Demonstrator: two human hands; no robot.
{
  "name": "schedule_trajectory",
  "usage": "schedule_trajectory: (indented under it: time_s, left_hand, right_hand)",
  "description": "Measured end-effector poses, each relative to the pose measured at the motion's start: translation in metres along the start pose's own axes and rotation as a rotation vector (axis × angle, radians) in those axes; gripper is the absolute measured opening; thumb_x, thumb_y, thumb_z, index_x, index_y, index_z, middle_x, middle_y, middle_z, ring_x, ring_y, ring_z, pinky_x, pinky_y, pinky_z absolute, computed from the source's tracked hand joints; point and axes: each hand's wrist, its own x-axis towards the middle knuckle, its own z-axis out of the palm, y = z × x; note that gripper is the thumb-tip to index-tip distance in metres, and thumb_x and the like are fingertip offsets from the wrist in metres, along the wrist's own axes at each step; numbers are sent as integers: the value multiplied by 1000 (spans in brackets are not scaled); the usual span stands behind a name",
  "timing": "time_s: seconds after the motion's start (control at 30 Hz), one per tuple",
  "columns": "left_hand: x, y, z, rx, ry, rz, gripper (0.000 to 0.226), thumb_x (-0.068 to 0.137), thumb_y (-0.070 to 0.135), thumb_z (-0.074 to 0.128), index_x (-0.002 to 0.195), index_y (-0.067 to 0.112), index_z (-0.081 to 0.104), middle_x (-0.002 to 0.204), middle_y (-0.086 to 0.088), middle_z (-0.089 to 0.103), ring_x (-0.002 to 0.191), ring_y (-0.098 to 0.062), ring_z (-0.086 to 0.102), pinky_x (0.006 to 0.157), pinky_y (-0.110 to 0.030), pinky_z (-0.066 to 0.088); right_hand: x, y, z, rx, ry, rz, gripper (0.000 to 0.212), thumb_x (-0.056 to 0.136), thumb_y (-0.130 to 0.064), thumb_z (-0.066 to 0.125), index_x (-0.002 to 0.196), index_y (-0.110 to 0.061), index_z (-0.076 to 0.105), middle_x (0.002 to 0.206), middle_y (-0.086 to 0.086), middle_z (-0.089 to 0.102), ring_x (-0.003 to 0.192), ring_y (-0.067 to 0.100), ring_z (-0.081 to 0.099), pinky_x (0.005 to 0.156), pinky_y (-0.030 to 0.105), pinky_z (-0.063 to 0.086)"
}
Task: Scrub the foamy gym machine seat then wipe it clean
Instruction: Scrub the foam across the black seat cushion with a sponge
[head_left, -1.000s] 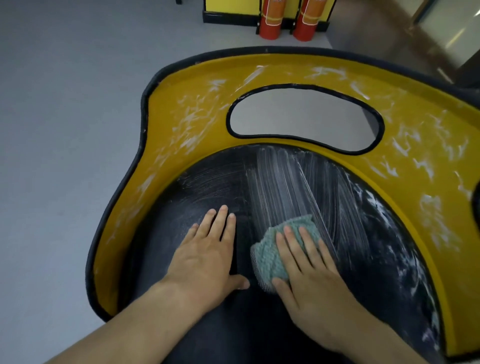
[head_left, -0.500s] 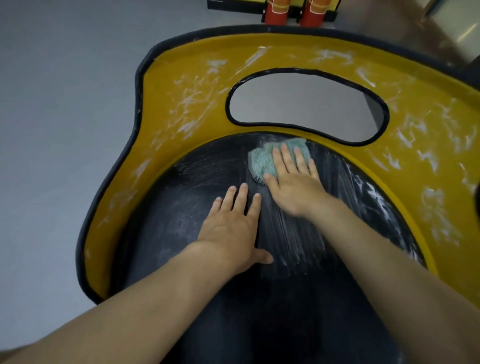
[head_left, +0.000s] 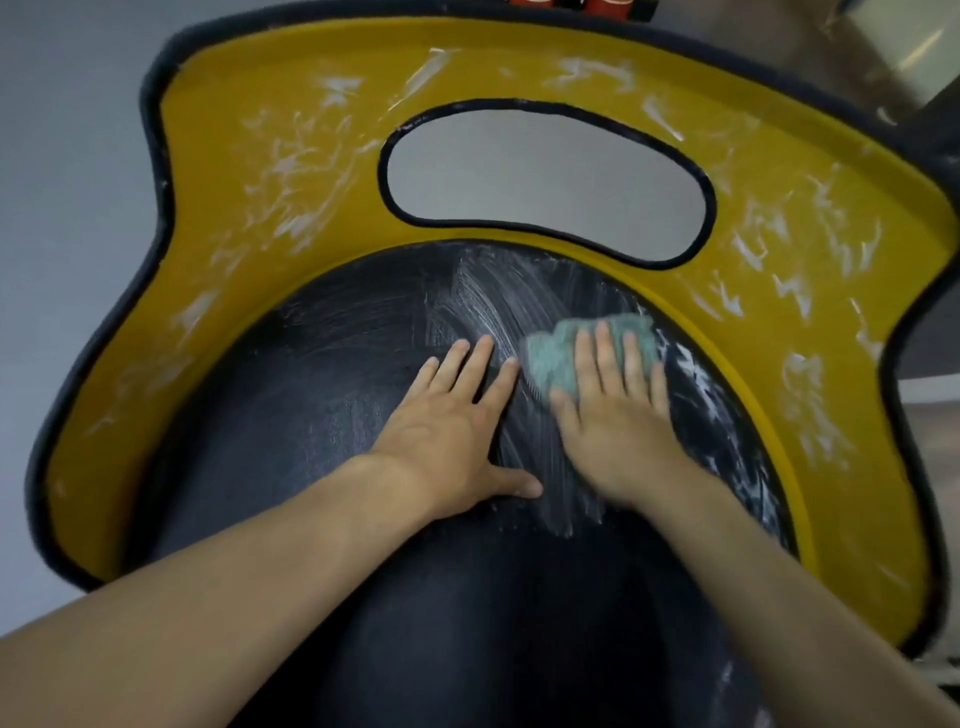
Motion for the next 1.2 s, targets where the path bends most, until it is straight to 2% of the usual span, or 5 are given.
schedule_trajectory:
  time_s: [0.17,0.5,0.6,0.83,1.2]
  left_hand:
    - [-3,-6,11,-2,79,37,120,70,96,25,158,28,-20,163,-2,-32,149,-19,-31,125,-42,-11]
    - [-12,-1,7,19,57,31,111,82,88,31,157,26,-22,162,-4,-33,149,-22,-31,126,-43,-9]
    - [-17,1,7,16,37,14,110,84,85,35,157,26,-22,162,-4,-33,149,-22,-31,126,-44,-7]
    - [-19,6,4,5,-11,-29,110,85,83,42,158,28,-20,164,-5,-30,151,-23,-27,126,-45,-7]
    - [-28,6,3,16,-67,21,115,82,84,46,157,31,-22,161,-6,-35,149,-27,-32,125,-48,-9]
  right_hand:
    - [62,-2,-20,28,-56,30,67,106,-50,9,159,-20,-20,166,2,-27,152,25,-27,123,49,-15]
    - [-116,11,23,39,-55,-9,74,95,-59,-5,157,-22,-19,166,-4,-24,151,18,-29,123,46,-13]
    - [-77,8,16,23,-59,30,74,86,-62,-17,149,-27,-36,159,-6,-40,145,17,-41,122,46,-20]
    - [52,-9,-20,52,-70,102,68,106,-52,9,159,-21,-20,166,1,-28,152,26,-27,123,51,-15]
    - [-125,20,32,3,11,17,75,94,-69,-11,157,-31,-20,166,-9,-21,151,13,-28,123,40,-18]
